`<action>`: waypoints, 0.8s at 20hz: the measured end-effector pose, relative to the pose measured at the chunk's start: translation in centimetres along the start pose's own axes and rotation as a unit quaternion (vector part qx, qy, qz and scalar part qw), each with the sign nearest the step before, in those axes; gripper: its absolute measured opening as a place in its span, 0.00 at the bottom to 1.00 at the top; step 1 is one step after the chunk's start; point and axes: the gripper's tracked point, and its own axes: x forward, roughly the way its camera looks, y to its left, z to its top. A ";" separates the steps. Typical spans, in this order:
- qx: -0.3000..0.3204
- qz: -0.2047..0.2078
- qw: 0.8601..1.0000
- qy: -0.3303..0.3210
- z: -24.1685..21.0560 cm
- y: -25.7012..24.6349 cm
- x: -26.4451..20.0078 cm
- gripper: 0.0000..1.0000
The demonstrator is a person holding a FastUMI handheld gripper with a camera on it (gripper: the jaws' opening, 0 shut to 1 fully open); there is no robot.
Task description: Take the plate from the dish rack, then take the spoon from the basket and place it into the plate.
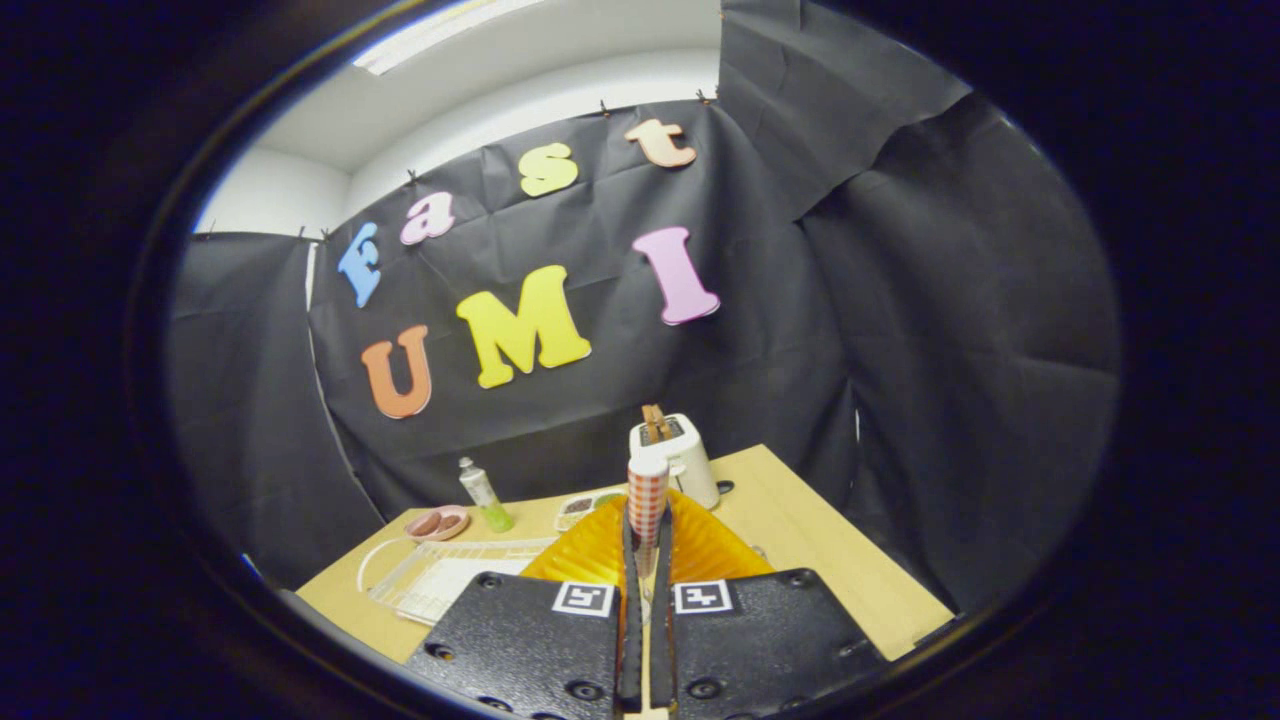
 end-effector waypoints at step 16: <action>-0.027 0.067 0.995 0.064 -13.4 13.9 -2.2 0.08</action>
